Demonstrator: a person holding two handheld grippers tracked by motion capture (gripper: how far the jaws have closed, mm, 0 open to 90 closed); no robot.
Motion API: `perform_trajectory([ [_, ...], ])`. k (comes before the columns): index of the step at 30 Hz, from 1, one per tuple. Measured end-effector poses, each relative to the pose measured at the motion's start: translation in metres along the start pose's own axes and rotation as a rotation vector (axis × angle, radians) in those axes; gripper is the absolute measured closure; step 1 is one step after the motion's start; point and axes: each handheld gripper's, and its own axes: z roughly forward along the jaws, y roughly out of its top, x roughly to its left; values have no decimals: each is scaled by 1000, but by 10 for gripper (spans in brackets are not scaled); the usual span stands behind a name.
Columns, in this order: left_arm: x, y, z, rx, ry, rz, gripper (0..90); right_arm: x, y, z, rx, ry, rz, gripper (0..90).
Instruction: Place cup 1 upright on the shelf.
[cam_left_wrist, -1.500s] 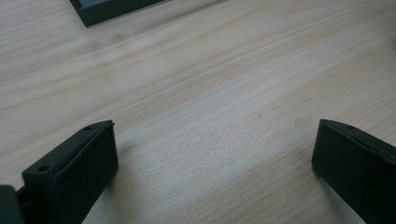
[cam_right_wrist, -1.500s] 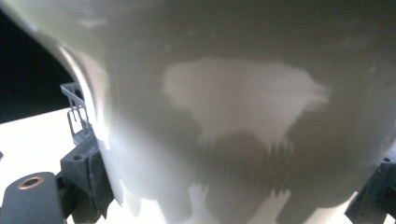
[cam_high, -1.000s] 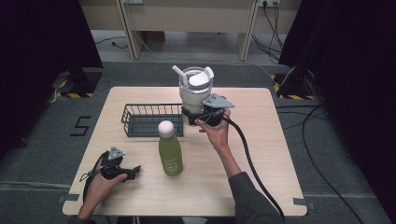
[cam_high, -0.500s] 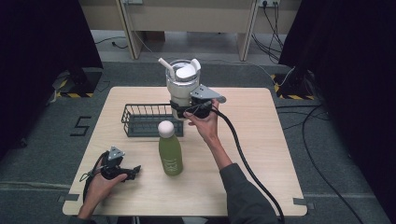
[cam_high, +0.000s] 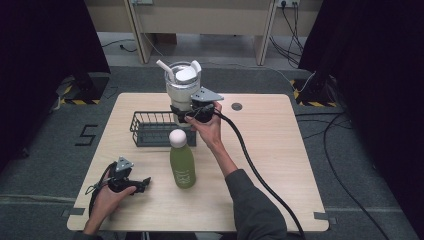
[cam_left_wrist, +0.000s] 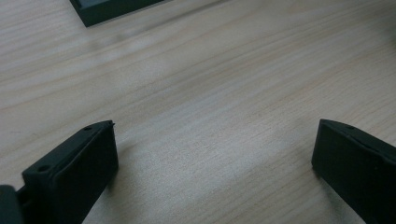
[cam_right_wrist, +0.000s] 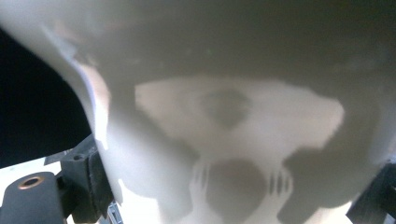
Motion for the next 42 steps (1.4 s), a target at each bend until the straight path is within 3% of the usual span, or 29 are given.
perform_trajectory([
  [42, 0, 0, 0, 0, 0, 0, 0, 6, -24, 29, 35, 13, 19, 110],
])
